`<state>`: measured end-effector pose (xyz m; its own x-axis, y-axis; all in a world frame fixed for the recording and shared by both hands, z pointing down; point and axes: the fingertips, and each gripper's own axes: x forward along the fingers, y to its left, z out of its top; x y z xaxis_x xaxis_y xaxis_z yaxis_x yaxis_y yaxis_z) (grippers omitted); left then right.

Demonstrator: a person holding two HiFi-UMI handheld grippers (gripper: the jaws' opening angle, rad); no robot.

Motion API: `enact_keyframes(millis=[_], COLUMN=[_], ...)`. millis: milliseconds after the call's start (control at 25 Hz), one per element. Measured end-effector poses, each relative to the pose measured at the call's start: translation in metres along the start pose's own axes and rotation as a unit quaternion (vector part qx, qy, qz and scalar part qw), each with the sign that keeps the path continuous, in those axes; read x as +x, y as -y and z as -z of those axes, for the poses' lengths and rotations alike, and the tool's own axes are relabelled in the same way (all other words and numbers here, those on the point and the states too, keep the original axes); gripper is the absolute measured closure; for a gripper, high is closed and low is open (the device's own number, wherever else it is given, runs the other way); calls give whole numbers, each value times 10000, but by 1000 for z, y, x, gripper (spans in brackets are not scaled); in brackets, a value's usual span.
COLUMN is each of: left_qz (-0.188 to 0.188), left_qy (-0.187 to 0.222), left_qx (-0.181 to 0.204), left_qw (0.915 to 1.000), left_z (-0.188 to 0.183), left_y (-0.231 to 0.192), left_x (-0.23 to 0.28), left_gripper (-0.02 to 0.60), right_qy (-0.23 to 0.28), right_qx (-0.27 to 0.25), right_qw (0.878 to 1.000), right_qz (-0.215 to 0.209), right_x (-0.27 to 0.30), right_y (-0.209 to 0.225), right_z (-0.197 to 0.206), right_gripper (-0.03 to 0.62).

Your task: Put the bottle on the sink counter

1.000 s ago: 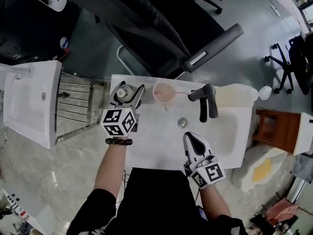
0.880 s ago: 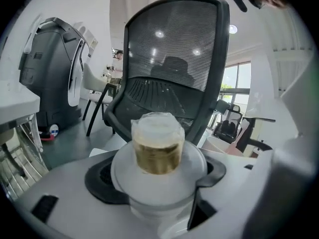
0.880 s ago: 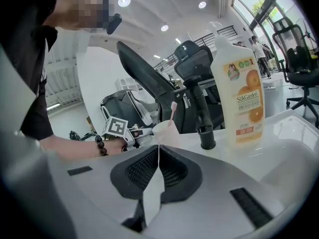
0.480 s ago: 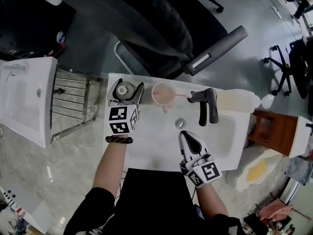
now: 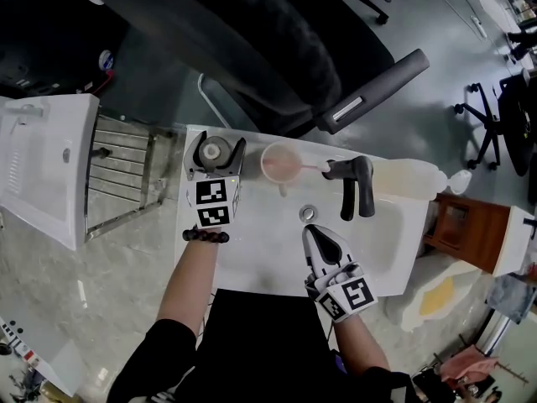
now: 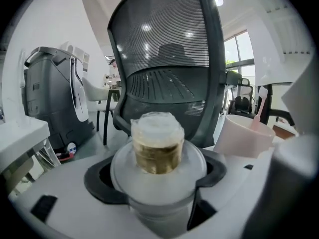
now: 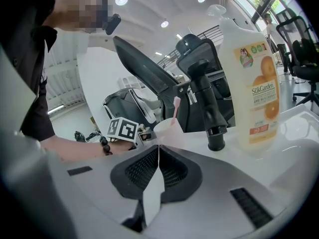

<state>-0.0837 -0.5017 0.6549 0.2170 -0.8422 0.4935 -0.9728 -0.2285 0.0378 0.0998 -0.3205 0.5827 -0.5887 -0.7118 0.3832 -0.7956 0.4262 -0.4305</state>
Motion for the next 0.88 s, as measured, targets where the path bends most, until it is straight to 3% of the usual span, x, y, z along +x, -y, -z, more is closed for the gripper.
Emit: enact_keyframes(millis=[200,520,880], left_qz=[-36,487,303], left_qy=[-46,74,302], left_qx=[409,-242,-596], left_qw=[9991,9985,9973], left_z=[5,3,-7], left_y=[7,9,3], left_x=[0,-10,-75], left_gripper=[225,160,155], right_qy=[67,181,636], right_qx=[-36,-107,-492], right_qw=[10000,9998,9966], right_qz=[-3,-71,-190], right_x=[-4,-12,-32], right_y=[4,6,9], right_z=[-4,-6,-38], right_gripper=[563,562,563])
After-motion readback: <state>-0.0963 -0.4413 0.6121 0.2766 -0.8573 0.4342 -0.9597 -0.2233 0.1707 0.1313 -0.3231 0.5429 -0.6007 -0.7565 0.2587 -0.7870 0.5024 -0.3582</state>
